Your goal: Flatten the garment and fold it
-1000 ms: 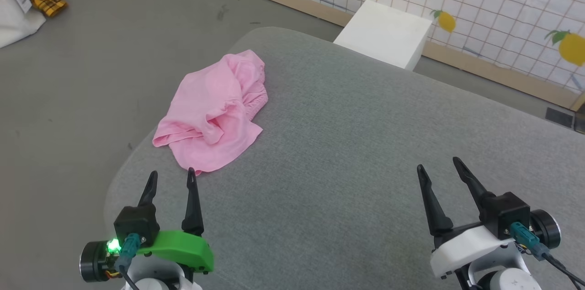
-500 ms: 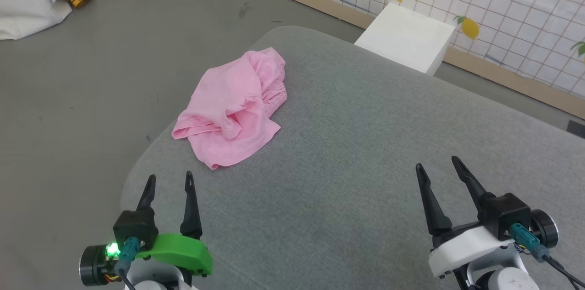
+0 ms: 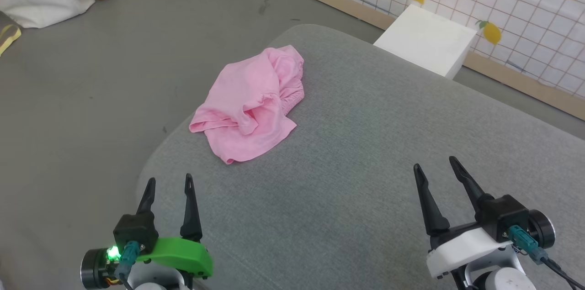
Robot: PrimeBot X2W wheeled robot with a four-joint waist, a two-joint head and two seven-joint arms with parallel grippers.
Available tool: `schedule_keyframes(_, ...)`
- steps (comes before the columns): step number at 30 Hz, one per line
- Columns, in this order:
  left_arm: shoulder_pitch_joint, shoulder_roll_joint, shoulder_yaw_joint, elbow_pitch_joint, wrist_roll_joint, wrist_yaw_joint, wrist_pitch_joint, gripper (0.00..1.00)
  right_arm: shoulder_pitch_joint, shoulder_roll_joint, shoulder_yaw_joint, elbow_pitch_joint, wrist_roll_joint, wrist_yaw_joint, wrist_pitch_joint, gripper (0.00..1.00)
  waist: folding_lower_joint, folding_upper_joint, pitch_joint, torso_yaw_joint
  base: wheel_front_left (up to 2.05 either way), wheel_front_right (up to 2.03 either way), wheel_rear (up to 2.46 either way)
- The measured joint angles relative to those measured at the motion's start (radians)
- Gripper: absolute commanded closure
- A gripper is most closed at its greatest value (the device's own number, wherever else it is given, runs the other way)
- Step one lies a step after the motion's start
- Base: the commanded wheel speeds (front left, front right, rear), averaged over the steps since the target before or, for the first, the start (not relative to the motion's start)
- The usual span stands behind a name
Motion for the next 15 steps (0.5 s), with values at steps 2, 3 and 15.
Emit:
schedule_keyframes(2, 0.0, 0.001, -0.002, 0.004, -0.011, 0.001, -0.003, 0.0, -0.003, 0.0, 0.0, 0.001, 0.001, 0.0, -0.004, 0.0, 0.0, 0.0, 0.0, 0.008, 0.0, 0.0, 0.0)
schedule_keyframes(3, 0.0, 0.002, -0.004, 0.007, -0.017, 0.001, -0.006, 0.0, -0.004, 0.0, 0.0, 0.003, 0.001, 0.0, -0.007, 0.0, 0.0, 0.0, -0.001, 0.012, 0.0, 0.0, 0.0)
schedule_keyframes(15, 0.0, 0.018, -0.013, 0.016, -0.033, 0.016, -0.02, 0.0, -0.016, 0.001, 0.003, 0.014, 0.01, 0.0, -0.021, 0.0, 0.0, 0.0, -0.006, 0.036, 0.0, 0.0, 0.0)
